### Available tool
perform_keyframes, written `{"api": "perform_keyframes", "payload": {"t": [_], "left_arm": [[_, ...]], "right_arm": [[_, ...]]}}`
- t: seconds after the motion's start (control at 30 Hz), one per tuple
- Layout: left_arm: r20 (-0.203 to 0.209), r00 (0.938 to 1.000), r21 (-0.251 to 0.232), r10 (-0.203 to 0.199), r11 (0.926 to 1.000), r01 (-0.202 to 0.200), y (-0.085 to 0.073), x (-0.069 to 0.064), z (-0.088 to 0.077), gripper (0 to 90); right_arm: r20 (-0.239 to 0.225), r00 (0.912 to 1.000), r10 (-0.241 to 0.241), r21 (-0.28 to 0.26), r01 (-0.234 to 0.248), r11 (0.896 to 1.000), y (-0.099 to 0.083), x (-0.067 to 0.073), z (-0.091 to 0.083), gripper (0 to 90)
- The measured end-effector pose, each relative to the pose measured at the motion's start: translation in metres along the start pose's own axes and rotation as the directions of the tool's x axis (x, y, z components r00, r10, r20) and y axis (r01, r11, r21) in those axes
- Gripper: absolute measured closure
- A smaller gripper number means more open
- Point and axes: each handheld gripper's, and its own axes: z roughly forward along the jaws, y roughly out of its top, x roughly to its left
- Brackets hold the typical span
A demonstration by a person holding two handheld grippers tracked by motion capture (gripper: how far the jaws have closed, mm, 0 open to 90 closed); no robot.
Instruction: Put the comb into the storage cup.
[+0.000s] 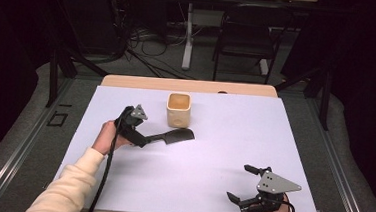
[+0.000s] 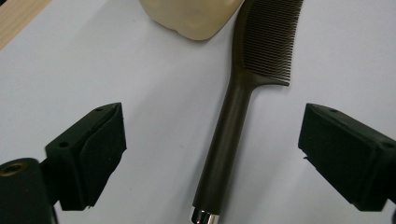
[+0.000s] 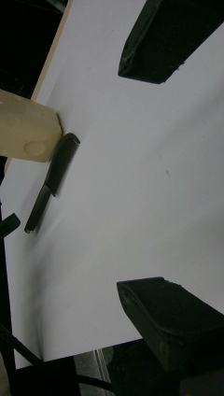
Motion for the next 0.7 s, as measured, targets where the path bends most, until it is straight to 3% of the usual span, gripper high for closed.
{"api": "perform_keyframes", "payload": {"t": [0.1, 0.33, 0.43, 0.7], "left_arm": [[0.020, 0.9998, 0.015, 0.009, 0.9998, -0.010, 0.003, -0.001, 0.002, 0.0], [0.029, 0.9984, 0.065, 0.048, 0.9966, -0.050, 0.007, -0.004, 0.008, 0.0], [0.050, 0.9974, 0.063, 0.052, 0.9965, -0.055, 0.008, -0.005, 0.009, 0.0], [0.054, 0.9947, 0.121, 0.088, 0.9883, -0.094, 0.014, -0.010, 0.014, 0.1]], "right_arm": [[-0.002, 1.0000, 0.000, -0.001, 0.000, 1.000, 0.000, 0.000, 0.000, 0.0], [-0.004, 1.0000, -0.003, 0.001, 0.003, 1.000, 0.000, 0.001, 0.001, 0.0], [0.001, 1.0000, -0.004, 0.000, 0.004, 1.000, 0.000, 0.001, 0.000, 0.0], [-0.002, 1.0000, -0.002, -0.001, 0.002, 1.000, 0.000, 0.001, 0.001, 0.0]]}}
